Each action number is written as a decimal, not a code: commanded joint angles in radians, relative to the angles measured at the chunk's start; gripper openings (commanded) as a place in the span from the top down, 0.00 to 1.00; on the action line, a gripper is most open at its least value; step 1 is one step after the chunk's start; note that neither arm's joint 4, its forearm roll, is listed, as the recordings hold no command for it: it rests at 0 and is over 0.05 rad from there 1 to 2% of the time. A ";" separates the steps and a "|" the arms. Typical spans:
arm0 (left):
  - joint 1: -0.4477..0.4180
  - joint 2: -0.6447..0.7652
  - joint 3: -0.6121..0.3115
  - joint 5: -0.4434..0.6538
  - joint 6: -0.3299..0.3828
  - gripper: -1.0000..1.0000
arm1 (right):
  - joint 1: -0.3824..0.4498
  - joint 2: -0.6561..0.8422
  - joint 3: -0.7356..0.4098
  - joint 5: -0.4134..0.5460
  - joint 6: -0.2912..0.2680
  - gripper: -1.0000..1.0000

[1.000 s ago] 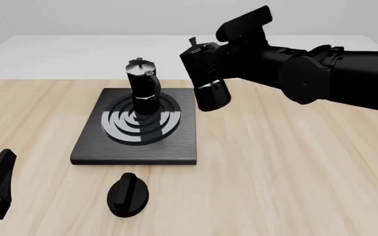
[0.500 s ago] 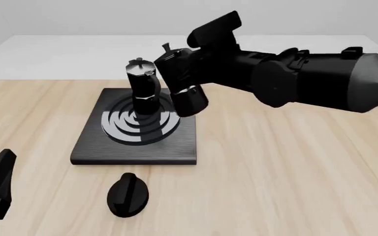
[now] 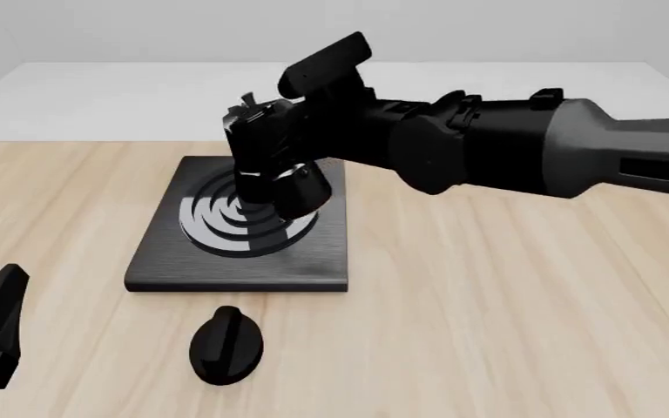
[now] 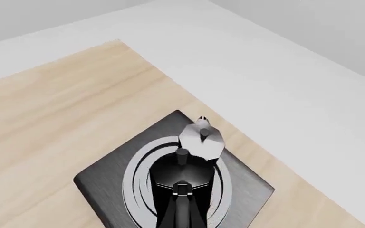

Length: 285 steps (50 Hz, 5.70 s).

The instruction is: Put both moka pots on the stove.

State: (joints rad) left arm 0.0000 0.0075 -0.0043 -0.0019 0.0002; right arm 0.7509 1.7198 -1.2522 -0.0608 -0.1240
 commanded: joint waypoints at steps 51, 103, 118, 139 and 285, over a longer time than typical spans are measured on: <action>0.000 0.000 0.000 0.000 0.000 0.00 | 0.069 0.184 -0.308 0.065 0.057 1.00; 0.000 0.000 0.000 0.000 0.000 0.00 | 0.097 0.386 -0.566 0.157 0.090 1.00; 0.000 0.000 0.000 0.000 0.000 0.00 | 0.104 0.418 -0.584 0.156 0.096 1.00; 0.000 0.000 0.000 0.000 0.000 0.00 | 0.085 0.452 -0.566 0.133 0.121 1.00; -0.002 0.005 0.003 -0.008 0.000 0.00 | 0.093 0.234 0.092 -0.230 0.289 1.00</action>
State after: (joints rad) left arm -0.0017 0.0124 -0.0015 -0.0097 0.0005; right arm 0.8383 1.9062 -1.1937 -0.2846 0.1450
